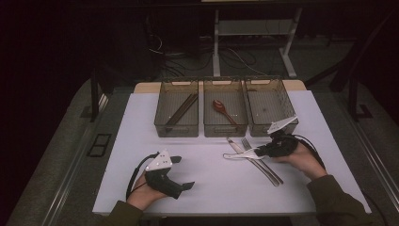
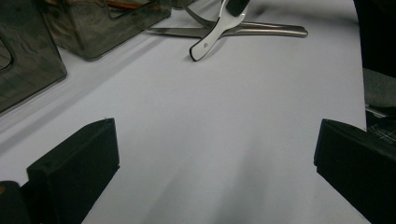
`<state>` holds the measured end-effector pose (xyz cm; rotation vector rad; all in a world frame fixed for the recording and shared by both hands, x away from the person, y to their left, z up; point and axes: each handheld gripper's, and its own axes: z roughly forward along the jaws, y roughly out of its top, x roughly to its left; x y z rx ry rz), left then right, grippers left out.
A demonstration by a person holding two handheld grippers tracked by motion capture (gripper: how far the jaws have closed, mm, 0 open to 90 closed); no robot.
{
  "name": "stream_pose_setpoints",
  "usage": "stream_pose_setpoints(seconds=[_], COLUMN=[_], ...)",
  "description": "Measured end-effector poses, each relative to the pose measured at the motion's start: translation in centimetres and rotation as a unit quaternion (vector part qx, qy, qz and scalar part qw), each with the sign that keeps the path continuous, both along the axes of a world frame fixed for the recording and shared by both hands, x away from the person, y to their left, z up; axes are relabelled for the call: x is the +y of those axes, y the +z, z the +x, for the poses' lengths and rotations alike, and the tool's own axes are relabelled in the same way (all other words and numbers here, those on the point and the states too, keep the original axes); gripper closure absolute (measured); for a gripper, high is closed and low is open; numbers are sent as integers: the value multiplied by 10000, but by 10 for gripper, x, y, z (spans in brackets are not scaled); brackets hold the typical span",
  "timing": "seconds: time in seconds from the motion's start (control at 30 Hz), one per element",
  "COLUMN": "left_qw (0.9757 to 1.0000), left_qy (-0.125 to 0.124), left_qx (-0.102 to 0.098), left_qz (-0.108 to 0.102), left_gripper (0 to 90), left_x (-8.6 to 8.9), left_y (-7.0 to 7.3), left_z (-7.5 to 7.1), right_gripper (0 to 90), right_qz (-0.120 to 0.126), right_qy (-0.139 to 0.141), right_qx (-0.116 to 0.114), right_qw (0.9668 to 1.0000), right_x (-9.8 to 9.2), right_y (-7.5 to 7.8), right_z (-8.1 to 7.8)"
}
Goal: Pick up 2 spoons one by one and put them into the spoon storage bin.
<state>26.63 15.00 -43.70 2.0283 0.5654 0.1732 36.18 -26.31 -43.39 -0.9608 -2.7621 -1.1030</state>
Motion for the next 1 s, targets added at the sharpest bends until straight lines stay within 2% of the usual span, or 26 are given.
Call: stream_pose_setpoints(seconds=[0.07,0.27,0.7,1.0], left_qw=[10000,10000,10000,10000], left_qy=[-2,-5,47,89], left_qx=[-4,-7,-7,11], left_qz=[4,4,45,42], left_gripper=[0,0,0,0], left_x=[0,0,2,4], left_y=[0,0,-1,-2], left_z=[0,0,1,3], right_gripper=[817,817,818,818], right_qz=[65,152,338,508], right_qy=[-90,-183,-475,-714], right_qx=[76,1,-304,-412], right_qw=[9999,9997,9978,9953], right_x=[0,-2,-9,-13], right_y=[1,6,23,36], right_z=[0,0,0,3])
